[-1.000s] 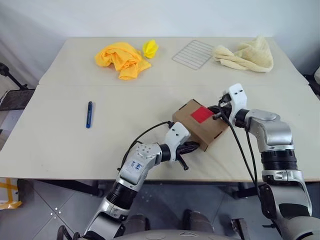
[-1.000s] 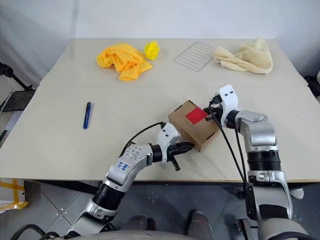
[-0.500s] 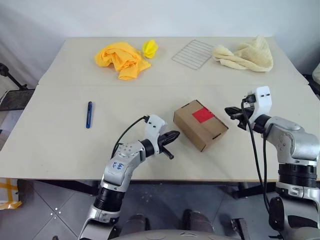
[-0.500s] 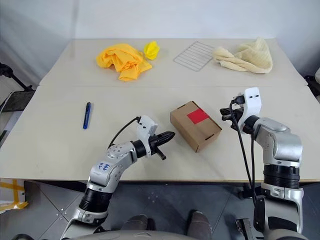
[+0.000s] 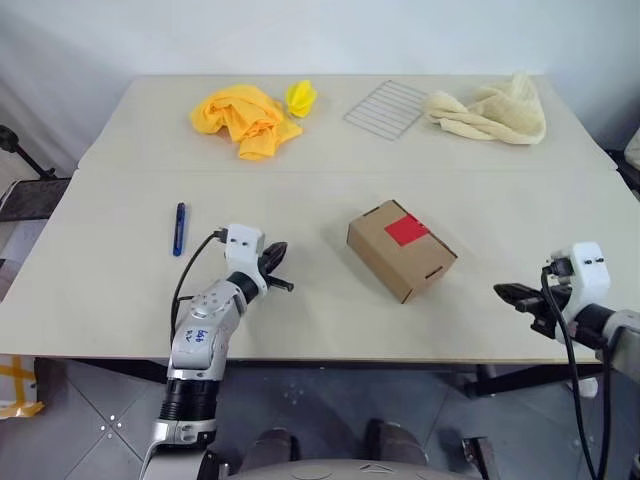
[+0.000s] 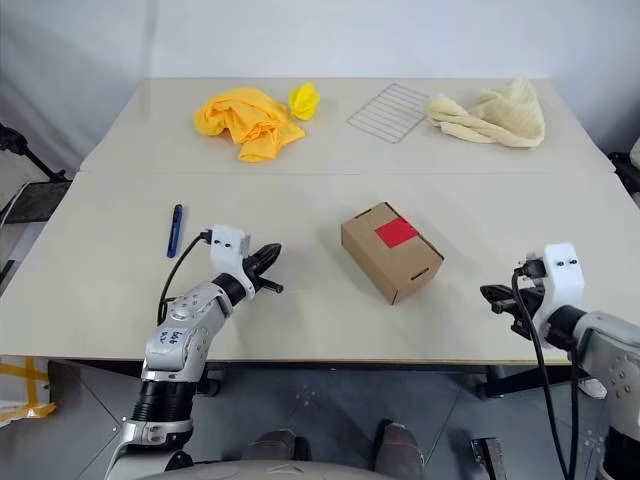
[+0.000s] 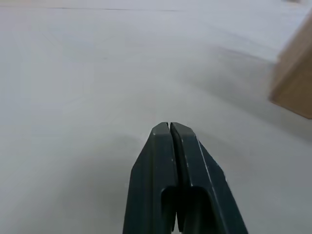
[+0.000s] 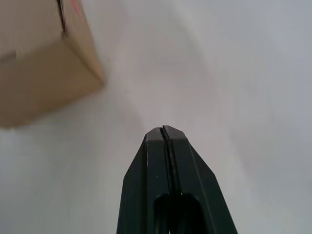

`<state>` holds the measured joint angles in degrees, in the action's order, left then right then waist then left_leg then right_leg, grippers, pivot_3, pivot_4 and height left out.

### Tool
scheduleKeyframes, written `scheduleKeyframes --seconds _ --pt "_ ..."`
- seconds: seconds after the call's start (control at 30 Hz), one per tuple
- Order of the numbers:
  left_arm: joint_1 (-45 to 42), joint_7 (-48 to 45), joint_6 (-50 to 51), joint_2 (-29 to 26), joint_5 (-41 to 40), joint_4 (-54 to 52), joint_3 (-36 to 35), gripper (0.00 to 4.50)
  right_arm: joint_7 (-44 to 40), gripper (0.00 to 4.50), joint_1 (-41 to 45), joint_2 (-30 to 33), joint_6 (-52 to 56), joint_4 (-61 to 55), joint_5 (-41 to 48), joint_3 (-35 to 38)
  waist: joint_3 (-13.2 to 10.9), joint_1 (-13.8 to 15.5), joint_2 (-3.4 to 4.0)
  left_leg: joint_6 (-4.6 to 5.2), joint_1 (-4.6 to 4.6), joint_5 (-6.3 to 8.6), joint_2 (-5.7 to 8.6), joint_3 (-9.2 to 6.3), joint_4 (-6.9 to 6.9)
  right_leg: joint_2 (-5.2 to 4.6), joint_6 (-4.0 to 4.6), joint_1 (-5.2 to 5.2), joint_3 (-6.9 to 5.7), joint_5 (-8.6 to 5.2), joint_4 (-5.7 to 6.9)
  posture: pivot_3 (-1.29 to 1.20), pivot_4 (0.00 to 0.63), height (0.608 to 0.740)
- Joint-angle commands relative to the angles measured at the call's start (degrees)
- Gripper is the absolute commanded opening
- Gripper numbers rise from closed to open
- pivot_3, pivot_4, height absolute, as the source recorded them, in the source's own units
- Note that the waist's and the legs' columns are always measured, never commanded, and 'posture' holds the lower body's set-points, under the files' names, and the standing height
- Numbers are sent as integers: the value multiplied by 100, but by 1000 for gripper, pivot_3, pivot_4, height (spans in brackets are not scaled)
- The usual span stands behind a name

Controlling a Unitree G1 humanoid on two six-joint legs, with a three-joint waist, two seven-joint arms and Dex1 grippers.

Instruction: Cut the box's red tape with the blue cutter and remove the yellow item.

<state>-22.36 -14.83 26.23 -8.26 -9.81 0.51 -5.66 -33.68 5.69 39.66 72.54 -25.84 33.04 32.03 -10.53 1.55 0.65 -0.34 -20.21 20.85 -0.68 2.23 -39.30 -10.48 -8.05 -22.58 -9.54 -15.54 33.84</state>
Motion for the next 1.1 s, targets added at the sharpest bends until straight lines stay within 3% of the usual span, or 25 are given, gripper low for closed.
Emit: scheduleKeyframes --seconds 0.03,0.33,0.5,0.73,0.9,1.1 --pt "-427 -243 -796 -113 276 730 333 57 -43 0 121 -33 273 -411 469 -22 0 -1 0 0 2 0 0 2 0 1 0 0 3 0 2 0 150 740" --pt "-2727 -675 -2543 481 331 4613 373 57 548 0 614 -424 286 -382 565 -440 -7 110 -12 14 -14 -3 6 12 -12 3 -11 -2 5 28 -28 0 150 740" --pt "-3532 -1210 -3041 613 274 5976 290 57 804 0 566 -642 388 -694 694 -518 -8 125 -15 15 -18 -3 9 15 -5 3 -16 -4 4 31 -36 0 150 740" --pt "-3968 -2031 -3368 698 322 6602 297 57 1067 0 687 -811 552 -942 879 -703 -9 103 -16 15 -18 -3 8 15 -4 3 -17 -6 4 31 -35 0 150 740" --pt "-3905 -2974 -3264 761 365 6357 522 57 1112 0 802 -738 663 -1048 1006 -899 -11 69 -19 15 -18 -3 7 15 -4 4 -17 -7 5 31 -35 0 150 740" --pt "-3516 -3368 -2944 699 429 5791 726 57 1096 0 743 -643 740 -1120 1068 -955 -11 58 -20 16 -19 -3 8 15 -3 3 -17 -8 6 32 -35 0 150 740"
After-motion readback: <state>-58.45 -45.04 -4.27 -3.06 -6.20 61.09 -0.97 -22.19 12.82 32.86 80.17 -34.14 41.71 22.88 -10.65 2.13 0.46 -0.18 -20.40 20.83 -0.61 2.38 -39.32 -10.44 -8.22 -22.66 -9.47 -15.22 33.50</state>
